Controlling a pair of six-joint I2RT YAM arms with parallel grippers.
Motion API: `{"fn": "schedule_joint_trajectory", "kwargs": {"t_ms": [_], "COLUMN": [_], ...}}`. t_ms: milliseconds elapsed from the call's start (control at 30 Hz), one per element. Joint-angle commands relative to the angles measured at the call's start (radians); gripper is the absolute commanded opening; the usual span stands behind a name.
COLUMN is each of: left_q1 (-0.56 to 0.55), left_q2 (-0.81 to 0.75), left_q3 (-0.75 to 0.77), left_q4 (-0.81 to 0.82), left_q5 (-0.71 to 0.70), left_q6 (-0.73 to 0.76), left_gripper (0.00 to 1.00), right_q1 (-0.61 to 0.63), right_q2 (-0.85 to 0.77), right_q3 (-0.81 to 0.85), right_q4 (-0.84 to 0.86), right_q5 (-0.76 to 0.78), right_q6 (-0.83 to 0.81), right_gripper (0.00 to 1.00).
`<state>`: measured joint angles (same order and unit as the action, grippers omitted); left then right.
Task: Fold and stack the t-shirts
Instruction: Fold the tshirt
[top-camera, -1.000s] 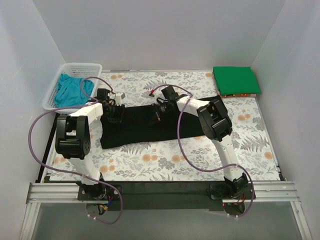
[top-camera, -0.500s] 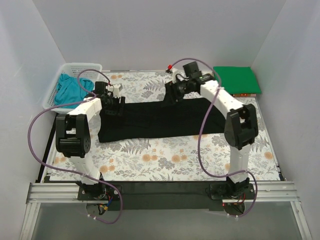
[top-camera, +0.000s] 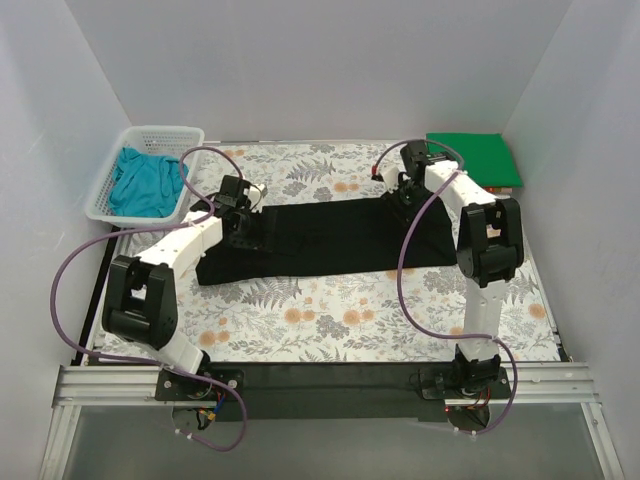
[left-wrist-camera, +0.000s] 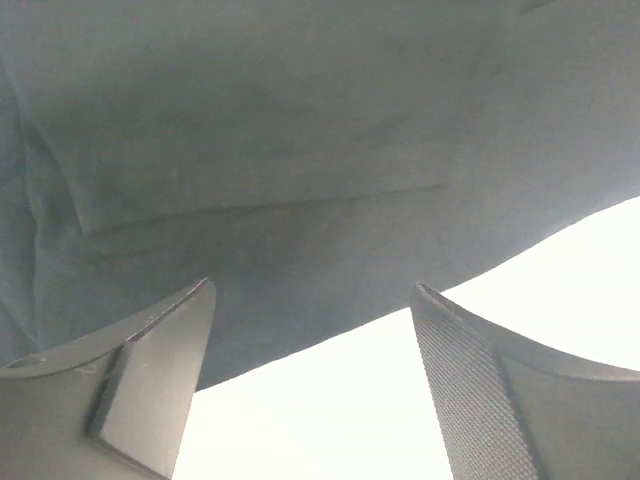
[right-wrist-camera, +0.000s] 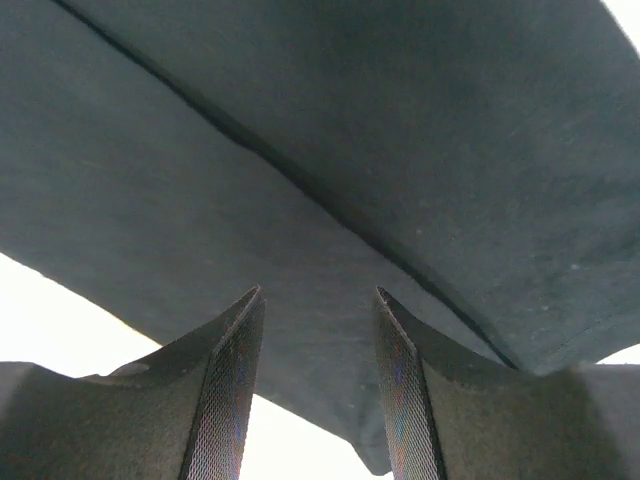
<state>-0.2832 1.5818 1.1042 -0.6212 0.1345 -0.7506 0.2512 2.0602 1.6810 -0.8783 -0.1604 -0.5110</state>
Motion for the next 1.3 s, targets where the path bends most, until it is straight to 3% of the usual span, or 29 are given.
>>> {"fn": "schedule_joint_trajectory", "kwargs": {"t_ms": [0, 133, 333, 533, 667, 700, 867, 967, 1067, 1267], "left_q1": [0.007, 0.006, 0.007, 0.029, 0.044, 0.044, 0.045, 0.047, 0.047, 0.049], "left_q2": [0.010, 0.079, 0.216, 0.365, 0.571, 0.610, 0.808, 0.811, 0.755, 0.575], "left_q3": [-0.001, 0.011, 0.058, 0.175, 0.388, 0.504, 0.837, 0.971, 1.019, 0.858], "left_q4": [-0.021, -0.035, -0.040, 0.011, 0.002, -0.008, -0.040, -0.043, -0.049, -0.008], "left_q5": [-0.107, -0.119, -0.162, -0.205, -0.179, -0.161, -0.069, -0.010, 0.010, -0.047], "left_q6": [-0.070, -0.092, -0.090, -0.023, 0.060, 0.072, 0.108, 0.114, 0.100, 0.207], "left_gripper": [0.81, 0.84, 0.87, 0.90, 0.89, 0.89, 0.90, 0.91, 0.91, 0.93], "right_q1": [0.006, 0.008, 0.034, 0.150, 0.336, 0.368, 0.526, 0.520, 0.493, 0.413], "right_q2": [0.031, 0.054, 0.025, -0.070, -0.139, -0.149, -0.204, -0.257, -0.317, -0.325], "right_q3": [-0.030, -0.112, -0.282, -0.431, -0.504, -0.501, -0.350, -0.230, -0.201, -0.294], "right_q4": [-0.051, -0.048, -0.045, -0.050, -0.051, -0.051, -0.067, -0.077, -0.074, -0.070], "right_q5": [0.153, 0.202, 0.179, 0.078, -0.084, -0.120, -0.425, -0.519, -0.513, -0.423], "right_q6": [-0.075, -0.101, -0.113, -0.090, -0.046, -0.025, 0.038, 0.061, 0.063, 0.031], "right_gripper": [0.53, 0.53, 0.62, 0.69, 0.72, 0.75, 0.93, 0.98, 0.98, 0.98]}}
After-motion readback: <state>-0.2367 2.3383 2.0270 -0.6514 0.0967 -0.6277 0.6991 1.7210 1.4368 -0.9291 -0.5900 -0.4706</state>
